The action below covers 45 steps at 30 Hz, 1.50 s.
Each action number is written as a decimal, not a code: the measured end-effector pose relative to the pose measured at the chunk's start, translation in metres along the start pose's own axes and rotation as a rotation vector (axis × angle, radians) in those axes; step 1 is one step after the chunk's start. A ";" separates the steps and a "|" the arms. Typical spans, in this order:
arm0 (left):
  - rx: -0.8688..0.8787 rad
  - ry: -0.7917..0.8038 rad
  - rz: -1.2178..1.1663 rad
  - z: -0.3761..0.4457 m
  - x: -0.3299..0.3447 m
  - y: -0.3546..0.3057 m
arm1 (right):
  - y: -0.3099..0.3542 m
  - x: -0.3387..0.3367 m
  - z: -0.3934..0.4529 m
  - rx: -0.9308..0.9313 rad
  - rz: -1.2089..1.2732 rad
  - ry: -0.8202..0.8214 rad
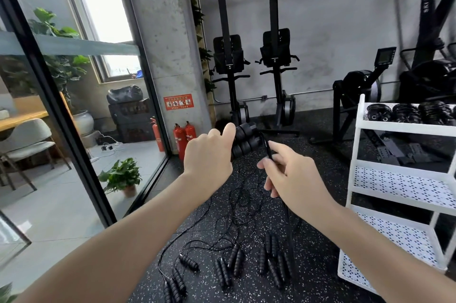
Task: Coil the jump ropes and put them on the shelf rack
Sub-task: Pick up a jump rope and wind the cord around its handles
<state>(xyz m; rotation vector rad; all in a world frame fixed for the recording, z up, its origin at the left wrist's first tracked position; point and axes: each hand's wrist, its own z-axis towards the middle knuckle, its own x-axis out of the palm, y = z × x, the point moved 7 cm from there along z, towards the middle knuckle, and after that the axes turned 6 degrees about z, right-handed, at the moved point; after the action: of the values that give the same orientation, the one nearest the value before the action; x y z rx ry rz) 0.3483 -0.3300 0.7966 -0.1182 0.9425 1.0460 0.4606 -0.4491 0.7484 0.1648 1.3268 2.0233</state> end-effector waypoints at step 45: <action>0.117 -0.060 0.017 -0.001 0.018 0.024 | 0.014 -0.018 0.001 -0.318 -0.376 -0.169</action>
<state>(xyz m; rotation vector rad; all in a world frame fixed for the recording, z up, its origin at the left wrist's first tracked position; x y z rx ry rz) 0.3316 -0.3058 0.7912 0.0187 0.9494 1.0025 0.4672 -0.4627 0.7656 -0.0565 0.8447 1.8216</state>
